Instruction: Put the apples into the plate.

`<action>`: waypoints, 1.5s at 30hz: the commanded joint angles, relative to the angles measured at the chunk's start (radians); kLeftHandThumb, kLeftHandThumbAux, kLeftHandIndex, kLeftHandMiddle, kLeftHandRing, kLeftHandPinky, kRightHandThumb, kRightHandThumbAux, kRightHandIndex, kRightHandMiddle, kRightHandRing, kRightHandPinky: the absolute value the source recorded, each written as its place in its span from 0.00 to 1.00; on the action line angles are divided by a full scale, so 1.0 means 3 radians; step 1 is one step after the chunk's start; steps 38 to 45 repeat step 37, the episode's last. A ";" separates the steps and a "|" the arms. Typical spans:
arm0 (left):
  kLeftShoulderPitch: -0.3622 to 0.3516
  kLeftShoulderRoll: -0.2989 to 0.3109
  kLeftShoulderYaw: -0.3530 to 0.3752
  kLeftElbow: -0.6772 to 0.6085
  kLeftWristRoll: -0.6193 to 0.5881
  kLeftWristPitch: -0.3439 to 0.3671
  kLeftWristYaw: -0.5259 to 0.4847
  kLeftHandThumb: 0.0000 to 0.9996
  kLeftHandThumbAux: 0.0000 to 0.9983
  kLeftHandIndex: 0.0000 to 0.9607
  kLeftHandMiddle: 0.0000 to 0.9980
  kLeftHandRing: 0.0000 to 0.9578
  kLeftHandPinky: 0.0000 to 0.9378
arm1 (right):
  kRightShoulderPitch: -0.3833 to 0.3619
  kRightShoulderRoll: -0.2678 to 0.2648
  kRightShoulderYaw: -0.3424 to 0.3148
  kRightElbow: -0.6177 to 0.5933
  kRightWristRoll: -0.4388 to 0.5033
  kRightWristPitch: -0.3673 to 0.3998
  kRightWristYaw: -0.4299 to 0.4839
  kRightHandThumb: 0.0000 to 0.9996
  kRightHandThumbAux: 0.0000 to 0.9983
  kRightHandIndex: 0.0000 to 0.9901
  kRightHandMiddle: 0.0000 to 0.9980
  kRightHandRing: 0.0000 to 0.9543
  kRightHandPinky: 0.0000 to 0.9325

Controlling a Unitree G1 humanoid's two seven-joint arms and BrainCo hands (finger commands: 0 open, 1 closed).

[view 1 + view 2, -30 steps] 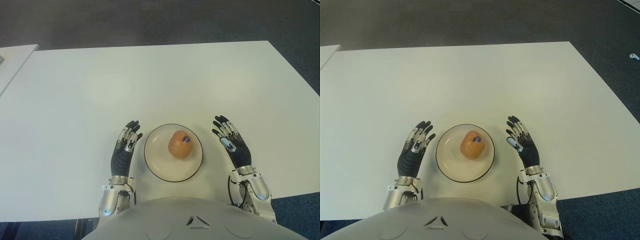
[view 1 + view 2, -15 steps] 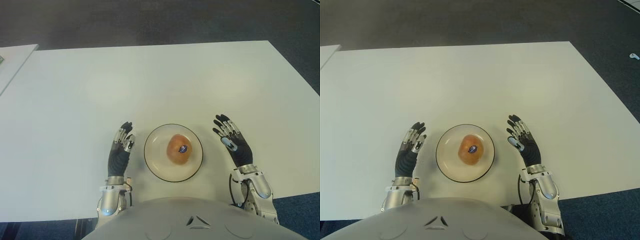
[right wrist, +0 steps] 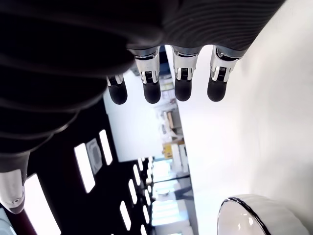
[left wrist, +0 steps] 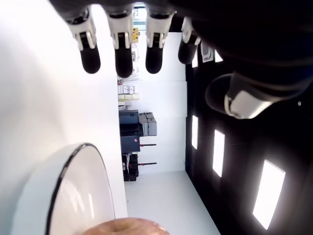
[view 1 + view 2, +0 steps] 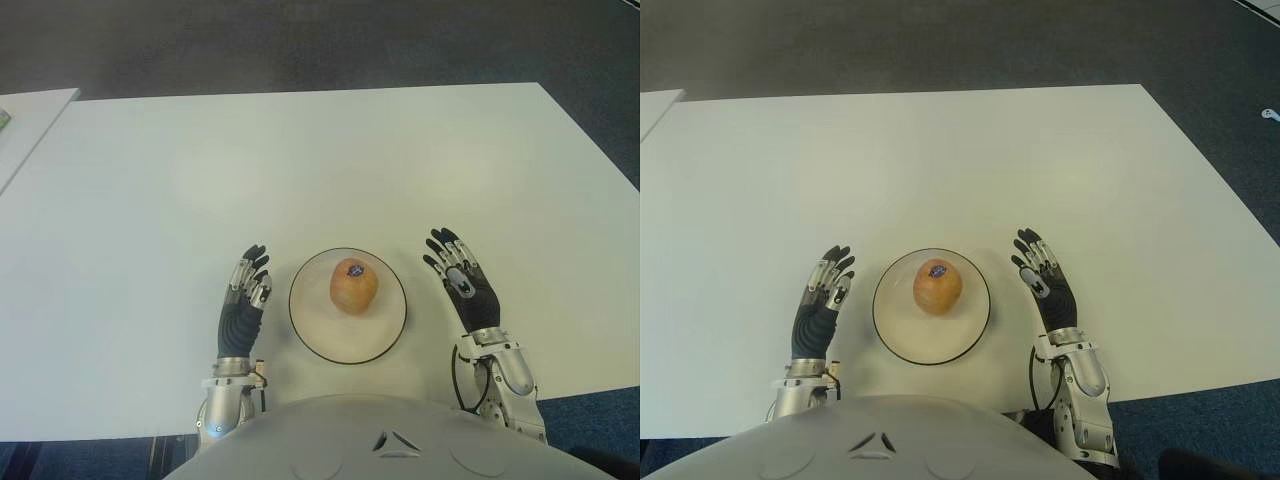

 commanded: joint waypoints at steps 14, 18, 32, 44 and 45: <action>-0.0018 0.0031 0.0083 0.0276 0.0040 -0.0180 -0.0008 0.08 0.47 0.11 0.13 0.17 0.25 | -0.0025 0.0004 -0.0009 0.0108 -0.0018 -0.0029 0.0022 0.19 0.52 0.06 0.08 0.00 0.00; -0.0017 0.0032 0.0070 0.0300 0.0001 -0.0202 -0.0024 0.10 0.48 0.13 0.14 0.17 0.26 | -0.0020 -0.0003 -0.0021 0.0108 0.0009 -0.0007 0.0041 0.20 0.52 0.07 0.07 0.00 0.00; -0.0027 -0.0003 0.0078 0.0328 -0.0028 -0.0212 -0.0017 0.08 0.48 0.19 0.15 0.18 0.26 | -0.0032 -0.0015 -0.0061 0.0145 0.0020 -0.0043 0.0100 0.19 0.52 0.07 0.07 0.00 0.00; -0.0020 -0.0023 0.0090 0.0336 0.0026 -0.0189 0.0013 0.07 0.46 0.19 0.15 0.19 0.29 | -0.0026 -0.0023 -0.0066 0.0133 0.0016 -0.0019 0.0102 0.19 0.52 0.06 0.07 0.00 0.00; -0.0020 -0.0023 0.0090 0.0336 0.0026 -0.0189 0.0013 0.07 0.46 0.19 0.15 0.19 0.29 | -0.0026 -0.0023 -0.0066 0.0133 0.0016 -0.0019 0.0102 0.19 0.52 0.06 0.07 0.00 0.00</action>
